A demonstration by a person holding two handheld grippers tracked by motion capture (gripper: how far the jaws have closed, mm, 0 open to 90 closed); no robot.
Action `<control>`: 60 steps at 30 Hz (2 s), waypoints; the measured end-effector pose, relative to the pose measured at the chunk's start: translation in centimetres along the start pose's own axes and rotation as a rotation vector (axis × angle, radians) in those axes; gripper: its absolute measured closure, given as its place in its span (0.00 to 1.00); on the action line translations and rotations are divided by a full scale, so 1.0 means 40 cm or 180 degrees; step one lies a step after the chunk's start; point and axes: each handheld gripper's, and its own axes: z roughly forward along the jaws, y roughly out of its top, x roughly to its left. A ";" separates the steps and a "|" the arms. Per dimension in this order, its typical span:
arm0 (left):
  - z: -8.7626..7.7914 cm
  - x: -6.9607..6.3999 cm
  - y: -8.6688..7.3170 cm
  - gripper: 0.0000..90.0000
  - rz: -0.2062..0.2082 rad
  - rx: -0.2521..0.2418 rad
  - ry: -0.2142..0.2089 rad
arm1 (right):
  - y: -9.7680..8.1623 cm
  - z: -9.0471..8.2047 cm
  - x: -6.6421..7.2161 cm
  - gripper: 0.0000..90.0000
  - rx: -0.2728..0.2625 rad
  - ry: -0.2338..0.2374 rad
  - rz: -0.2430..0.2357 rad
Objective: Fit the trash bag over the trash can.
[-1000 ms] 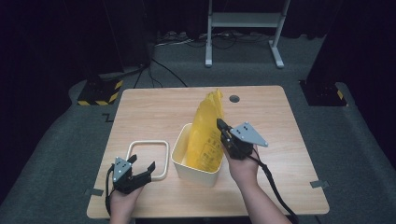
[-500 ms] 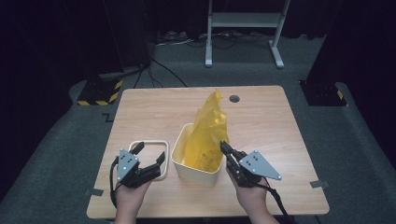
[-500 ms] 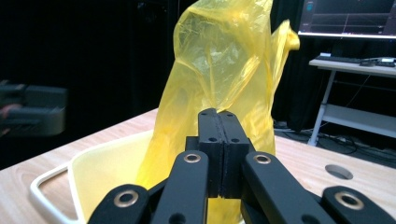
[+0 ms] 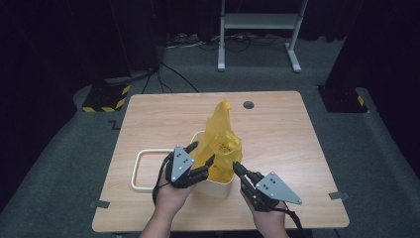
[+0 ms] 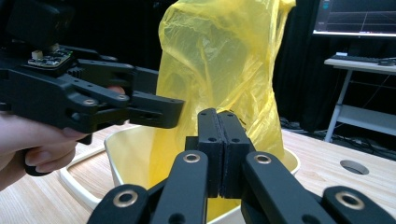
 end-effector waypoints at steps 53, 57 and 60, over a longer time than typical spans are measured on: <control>-0.127 -0.017 -0.134 0.77 -0.0146 -0.0044 0.0129 | 0.043 0.102 -0.086 1.00 0.0122 -0.0424 0.0031; -0.144 0.016 -0.143 0.74 -0.0274 -0.0047 0.0290 | 0.047 0.098 -0.087 1.00 0.0101 -0.0429 0.0004; -0.141 0.028 -0.131 0.69 -0.0371 -0.0105 0.0344 | 0.049 0.097 -0.088 1.00 0.0092 -0.0442 -0.0015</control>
